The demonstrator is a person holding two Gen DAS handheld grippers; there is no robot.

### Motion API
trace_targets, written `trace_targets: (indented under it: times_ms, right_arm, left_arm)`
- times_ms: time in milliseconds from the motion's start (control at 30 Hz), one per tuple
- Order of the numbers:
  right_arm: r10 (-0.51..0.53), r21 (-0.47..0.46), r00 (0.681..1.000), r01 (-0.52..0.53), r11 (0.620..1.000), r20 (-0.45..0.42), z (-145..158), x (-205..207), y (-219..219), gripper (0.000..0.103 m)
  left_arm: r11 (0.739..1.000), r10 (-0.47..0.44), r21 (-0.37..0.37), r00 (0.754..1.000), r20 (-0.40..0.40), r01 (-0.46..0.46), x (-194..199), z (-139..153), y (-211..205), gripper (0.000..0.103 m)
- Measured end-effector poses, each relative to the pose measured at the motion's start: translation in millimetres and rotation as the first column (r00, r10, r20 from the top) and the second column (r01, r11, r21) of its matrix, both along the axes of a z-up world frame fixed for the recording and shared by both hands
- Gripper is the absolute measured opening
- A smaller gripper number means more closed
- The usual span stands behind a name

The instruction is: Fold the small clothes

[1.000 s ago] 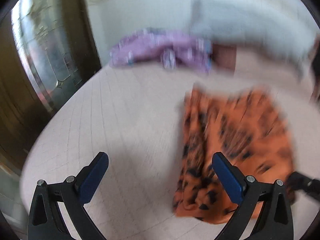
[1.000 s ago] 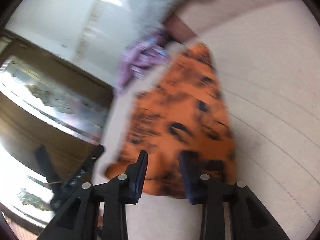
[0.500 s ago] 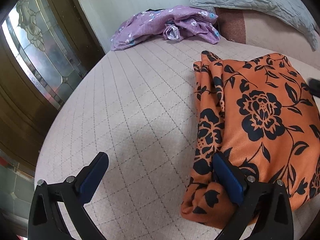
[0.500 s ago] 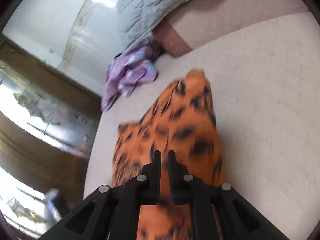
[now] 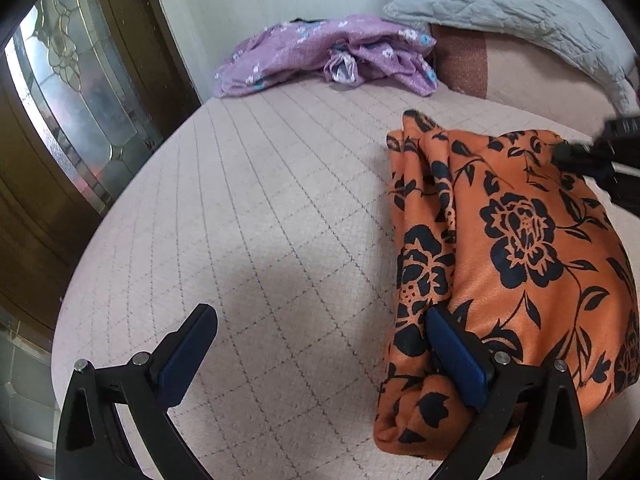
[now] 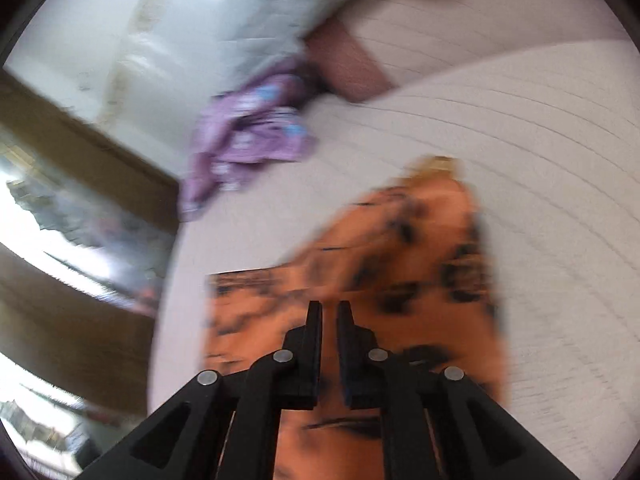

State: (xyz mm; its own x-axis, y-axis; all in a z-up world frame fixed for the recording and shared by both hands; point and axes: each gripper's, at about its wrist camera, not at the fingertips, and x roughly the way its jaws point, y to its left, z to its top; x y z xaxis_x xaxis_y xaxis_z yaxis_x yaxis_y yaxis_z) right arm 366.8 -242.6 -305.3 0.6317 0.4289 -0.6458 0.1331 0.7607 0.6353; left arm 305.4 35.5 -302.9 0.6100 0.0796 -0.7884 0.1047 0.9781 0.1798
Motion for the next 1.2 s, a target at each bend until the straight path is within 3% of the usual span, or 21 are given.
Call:
trace_targets:
  times_ms: [100,200,300,433,700,833,933,1033,1067,1200]
  right_arm:
    - [0.071,0.022,0.997,-0.072,0.997,0.017,4,9,29,0.01]
    - [0.131,0.015,0.991,-0.13,0.991,-0.031,-12,27,63,0.01]
    - [0.122,0.02,0.986,-0.121,0.992,-0.112,-42,42,80,0.007]
    - [0.11,0.02,0.99,-0.109,0.994,-0.092,-39,40,79,0.007]
    - [0.142,-0.048,0.99,-0.143,0.989,-0.014,8,-33,57,0.01]
    - [0.167,-0.138,0.986,-0.165,0.977,-0.002,25,-85,52,0.01]
    - [0.192,-0.178,0.98,-0.198,0.964,-0.049,13,-109,53,0.01]
    - [0.215,-0.195,0.967,-0.238,0.951,-0.134,-22,-114,54,0.008]
    - [0.204,-0.174,0.973,-0.22,0.96,-0.106,-25,-117,50,0.008]
    - [0.202,-0.139,0.97,-0.22,0.965,-0.134,-11,-119,42,0.008]
  left_arm:
    - [1.0,-0.002,0.005,1.0,-0.011,0.002,0,-2,2,0.103]
    - [1.0,-0.001,-0.006,1.0,-0.02,0.0,1,-4,4,0.103]
    - [1.0,0.002,0.011,1.0,-0.015,-0.002,2,-5,4,0.103]
    - [1.0,-0.006,0.008,1.0,-0.017,0.006,3,-6,4,0.103]
    - [1.0,-0.001,0.006,1.0,-0.011,0.001,1,-7,4,0.103]
    - [1.0,0.008,-0.001,1.0,-0.008,-0.008,0,-7,5,0.103]
    - [1.0,0.012,-0.005,1.0,-0.006,-0.012,0,-8,5,0.103]
    - [1.0,0.011,-0.007,1.0,-0.006,-0.011,0,-9,4,0.103]
    - [1.0,0.008,-0.005,1.0,0.004,-0.008,0,-8,4,0.103]
    - [1.0,-0.015,0.002,0.998,0.057,0.015,-8,2,1,0.103]
